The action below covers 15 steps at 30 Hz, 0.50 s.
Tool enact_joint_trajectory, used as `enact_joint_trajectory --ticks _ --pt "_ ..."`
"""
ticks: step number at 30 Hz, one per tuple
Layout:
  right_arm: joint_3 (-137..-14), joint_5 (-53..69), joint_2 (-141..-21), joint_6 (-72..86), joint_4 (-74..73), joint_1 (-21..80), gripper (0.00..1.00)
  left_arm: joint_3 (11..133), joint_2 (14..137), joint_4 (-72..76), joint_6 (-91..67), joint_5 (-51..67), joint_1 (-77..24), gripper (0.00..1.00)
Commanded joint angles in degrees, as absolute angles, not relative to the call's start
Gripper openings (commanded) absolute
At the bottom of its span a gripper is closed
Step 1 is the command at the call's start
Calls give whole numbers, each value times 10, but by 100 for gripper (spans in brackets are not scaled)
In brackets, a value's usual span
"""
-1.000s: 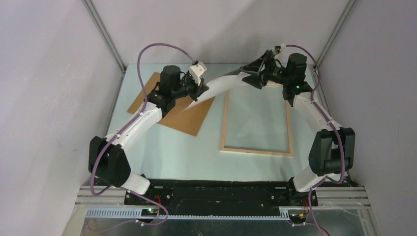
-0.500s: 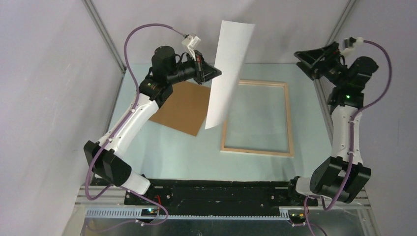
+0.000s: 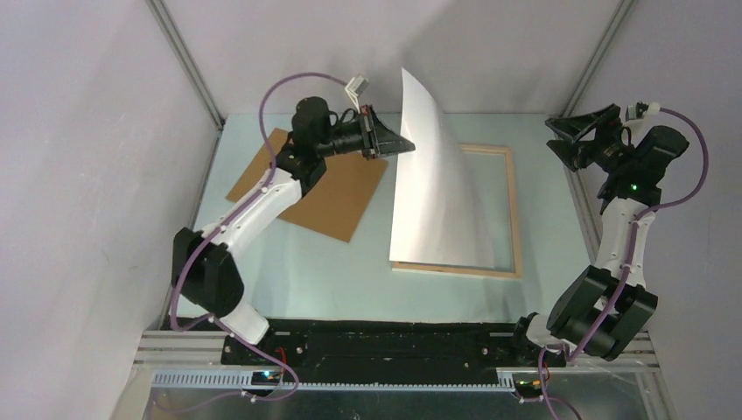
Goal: Put the photo into the frame
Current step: Turn over the photo from the photo frame.
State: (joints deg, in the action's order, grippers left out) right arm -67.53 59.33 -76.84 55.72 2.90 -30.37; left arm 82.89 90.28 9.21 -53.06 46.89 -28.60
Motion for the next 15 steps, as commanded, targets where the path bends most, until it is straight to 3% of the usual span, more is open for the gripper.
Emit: enact_joint_trajectory --ticks 1,5,15 --pt "-674 608 -747 534 21 -305 88 780 938 171 -628 489 -267 0" --pt "-666 608 -738 525 13 -304 88 739 952 169 -614 476 -234 0" --pt "-648 589 -717 498 -15 -294 88 782 1077 -50 -466 394 -207 0"
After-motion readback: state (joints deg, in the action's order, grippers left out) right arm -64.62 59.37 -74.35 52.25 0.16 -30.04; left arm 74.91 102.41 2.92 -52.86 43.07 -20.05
